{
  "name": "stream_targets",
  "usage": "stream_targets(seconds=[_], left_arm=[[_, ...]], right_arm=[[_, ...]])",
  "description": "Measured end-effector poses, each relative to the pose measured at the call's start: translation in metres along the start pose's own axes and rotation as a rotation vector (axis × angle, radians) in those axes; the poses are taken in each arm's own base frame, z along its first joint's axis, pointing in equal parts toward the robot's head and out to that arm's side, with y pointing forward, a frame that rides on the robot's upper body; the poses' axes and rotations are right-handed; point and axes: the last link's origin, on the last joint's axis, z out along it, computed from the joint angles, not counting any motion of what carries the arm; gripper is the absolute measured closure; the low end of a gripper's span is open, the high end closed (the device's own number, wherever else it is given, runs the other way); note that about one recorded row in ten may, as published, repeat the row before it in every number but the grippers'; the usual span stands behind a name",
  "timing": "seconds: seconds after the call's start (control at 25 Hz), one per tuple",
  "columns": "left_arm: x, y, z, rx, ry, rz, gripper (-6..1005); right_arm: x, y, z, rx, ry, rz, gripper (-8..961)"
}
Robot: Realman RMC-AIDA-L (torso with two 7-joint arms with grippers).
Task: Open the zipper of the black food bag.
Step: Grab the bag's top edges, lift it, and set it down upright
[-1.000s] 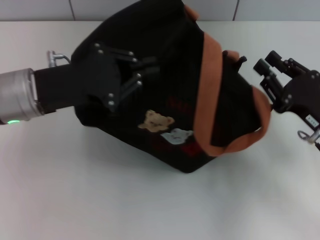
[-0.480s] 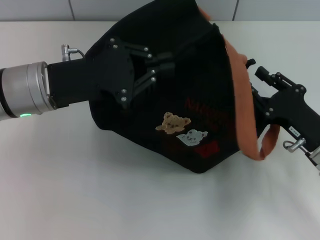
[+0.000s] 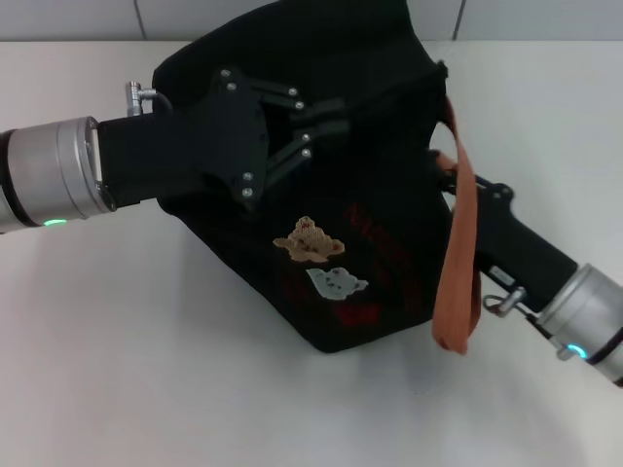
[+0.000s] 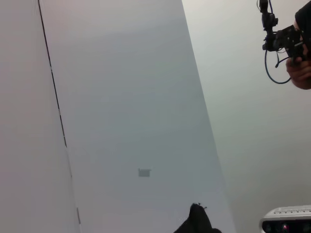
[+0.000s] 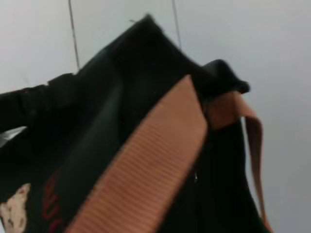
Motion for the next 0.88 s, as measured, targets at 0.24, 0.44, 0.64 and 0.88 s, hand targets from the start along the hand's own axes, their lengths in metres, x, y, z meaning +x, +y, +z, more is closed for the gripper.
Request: stream_targets(seconds=[0.24,0.44,0.64,0.88], left_arm=[[-0.001,0.002,0.003,-0.014,0.002,-0.002,914],[-0.007,0.006,0.003,-0.012,0.004,-0.012,914],[-0.011,0.010,0.004,-0.020,0.002,-0.032,913],[-0.016,0.015,0.011,-0.051,0.002,-0.058,914]], right_arm=[[-0.001,0.002,0.005,-0.014,-0.001,0.003,491],[0.004,-0.001,-0.007,0.022,0.008,-0.001,491],[0.002,-0.004,-0.031,0.056,-0.027,-0.024,491],[-0.006,-0.009,-0.052,0.096,-0.092,-0.082,492]])
